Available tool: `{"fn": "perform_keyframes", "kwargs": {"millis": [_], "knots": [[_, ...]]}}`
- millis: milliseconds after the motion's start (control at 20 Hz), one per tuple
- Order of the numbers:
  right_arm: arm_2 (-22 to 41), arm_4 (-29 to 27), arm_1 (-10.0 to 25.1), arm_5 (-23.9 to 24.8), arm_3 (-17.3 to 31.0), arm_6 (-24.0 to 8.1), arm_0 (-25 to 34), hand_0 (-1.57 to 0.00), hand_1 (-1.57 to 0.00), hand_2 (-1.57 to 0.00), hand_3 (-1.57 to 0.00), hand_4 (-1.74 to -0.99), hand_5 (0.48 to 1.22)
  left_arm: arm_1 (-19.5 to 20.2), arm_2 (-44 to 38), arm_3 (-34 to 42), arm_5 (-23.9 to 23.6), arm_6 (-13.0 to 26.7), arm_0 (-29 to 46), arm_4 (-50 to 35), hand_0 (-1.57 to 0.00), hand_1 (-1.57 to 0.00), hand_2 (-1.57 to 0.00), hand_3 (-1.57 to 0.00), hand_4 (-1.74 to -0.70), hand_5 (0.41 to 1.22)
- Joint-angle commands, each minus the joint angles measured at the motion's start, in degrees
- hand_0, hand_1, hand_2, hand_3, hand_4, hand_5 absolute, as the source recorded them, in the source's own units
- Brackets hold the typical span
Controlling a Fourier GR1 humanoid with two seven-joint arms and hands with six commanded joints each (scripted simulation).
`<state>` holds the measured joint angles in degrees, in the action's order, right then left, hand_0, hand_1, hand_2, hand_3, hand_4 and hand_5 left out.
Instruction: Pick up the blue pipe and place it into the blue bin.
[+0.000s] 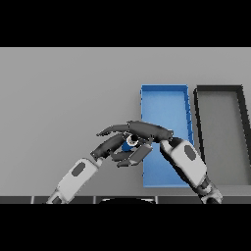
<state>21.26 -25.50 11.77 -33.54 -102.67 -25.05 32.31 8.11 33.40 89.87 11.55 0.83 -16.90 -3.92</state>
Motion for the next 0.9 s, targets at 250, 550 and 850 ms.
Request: {"fn": "perform_keyframes", "kwargs": {"millis": [250, 550, 850], "knots": [[1.7, -1.6, -2.1, 0.7, 1.8, 2.2, 0.7, -1.21, -1.22, -1.22, -1.13, -1.474, 0.755, -0.9, -0.7, 1.4, 0.7, -2.5, 0.0, -0.3, -1.57, -1.56, -1.57, -1.39, -1.7, 1.221], [2.2, 3.4, -2.1, -1.9, 1.0, 5.8, 0.5, -1.48, -1.48, -1.48, -1.45, -1.445, 1.099, -1.2, -1.1, 1.3, 1.0, -3.3, 0.7, -0.7, -1.57, -1.57, -1.57, -1.52, -1.73, 1.221], [0.5, 2.0, -4.1, -2.9, 0.0, 5.1, -1.3, -1.55, -1.55, -1.55, -1.54, -1.481, 1.189, 0.3, -0.4, 1.9, 0.5, -4.1, 0.3, 1.0, -1.31, -1.24, -1.19, -1.2, -1.54, 1.221]]}}
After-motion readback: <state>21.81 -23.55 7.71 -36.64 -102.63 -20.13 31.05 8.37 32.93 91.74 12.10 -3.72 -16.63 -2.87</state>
